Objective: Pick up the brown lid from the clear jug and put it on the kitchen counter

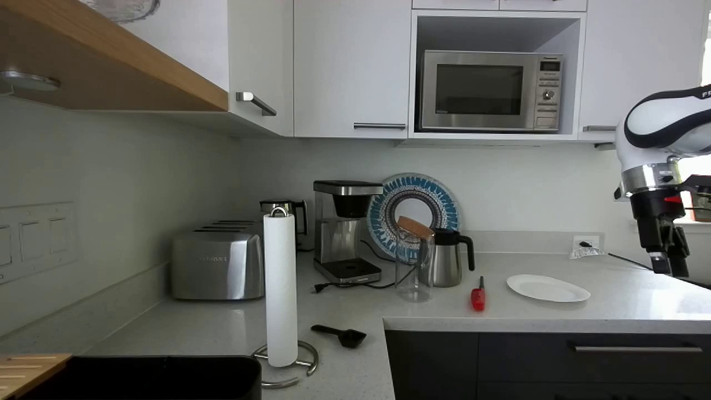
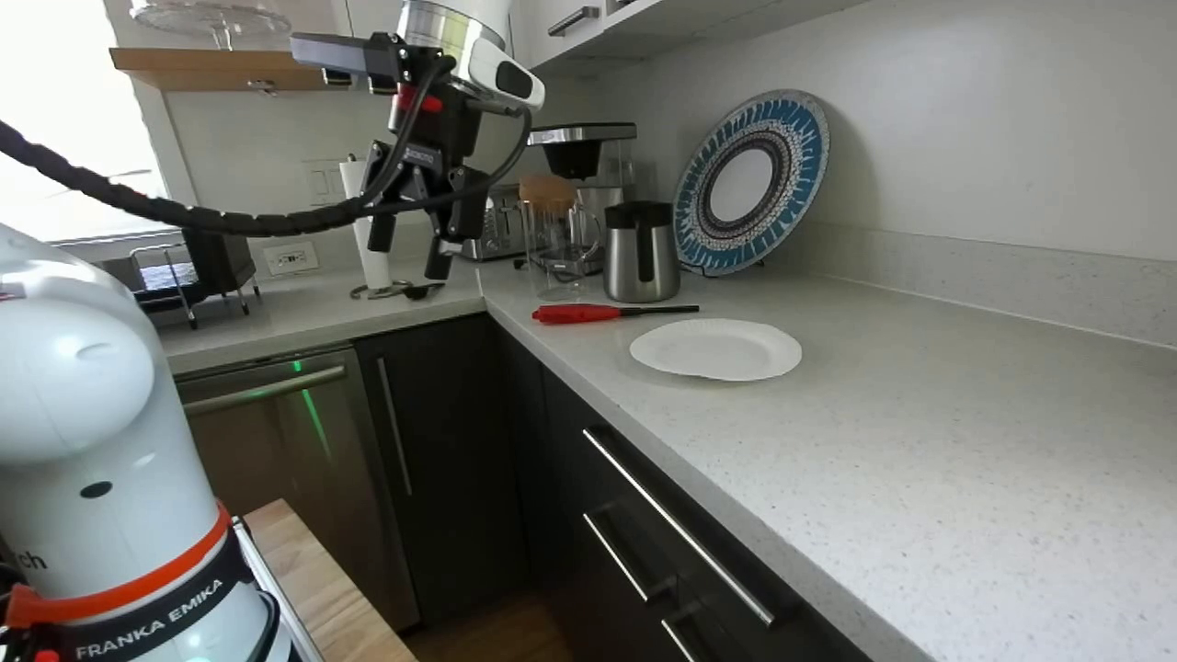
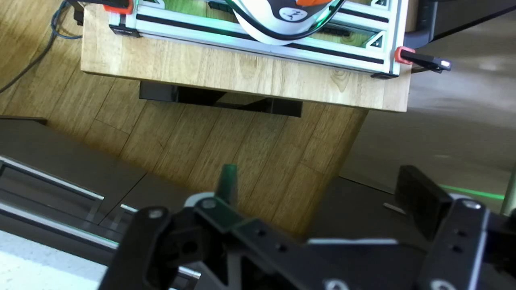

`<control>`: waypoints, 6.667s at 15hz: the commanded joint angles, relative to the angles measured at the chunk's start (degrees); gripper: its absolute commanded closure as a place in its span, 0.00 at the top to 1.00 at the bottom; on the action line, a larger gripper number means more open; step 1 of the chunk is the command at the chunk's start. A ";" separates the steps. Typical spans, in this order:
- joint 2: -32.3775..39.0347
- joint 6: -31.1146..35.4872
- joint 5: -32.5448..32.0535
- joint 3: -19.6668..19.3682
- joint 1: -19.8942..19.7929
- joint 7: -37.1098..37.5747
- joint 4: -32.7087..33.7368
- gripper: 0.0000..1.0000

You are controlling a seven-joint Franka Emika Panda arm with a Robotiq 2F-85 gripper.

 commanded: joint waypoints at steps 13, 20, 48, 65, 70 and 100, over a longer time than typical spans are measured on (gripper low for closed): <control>0.13 -0.05 0.25 0.51 -0.64 -0.33 0.06 1.00; 0.22 0.04 0.24 2.79 0.46 0.16 2.43 1.00; 19.79 17.65 -23.56 30.86 8.62 25.93 28.03 1.00; 40.02 15.84 -33.13 36.60 12.99 29.81 48.08 1.00; 49.68 7.25 -40.78 35.92 19.11 37.21 56.11 1.00; 68.03 0.06 -58.99 25.26 32.74 62.01 70.52 0.95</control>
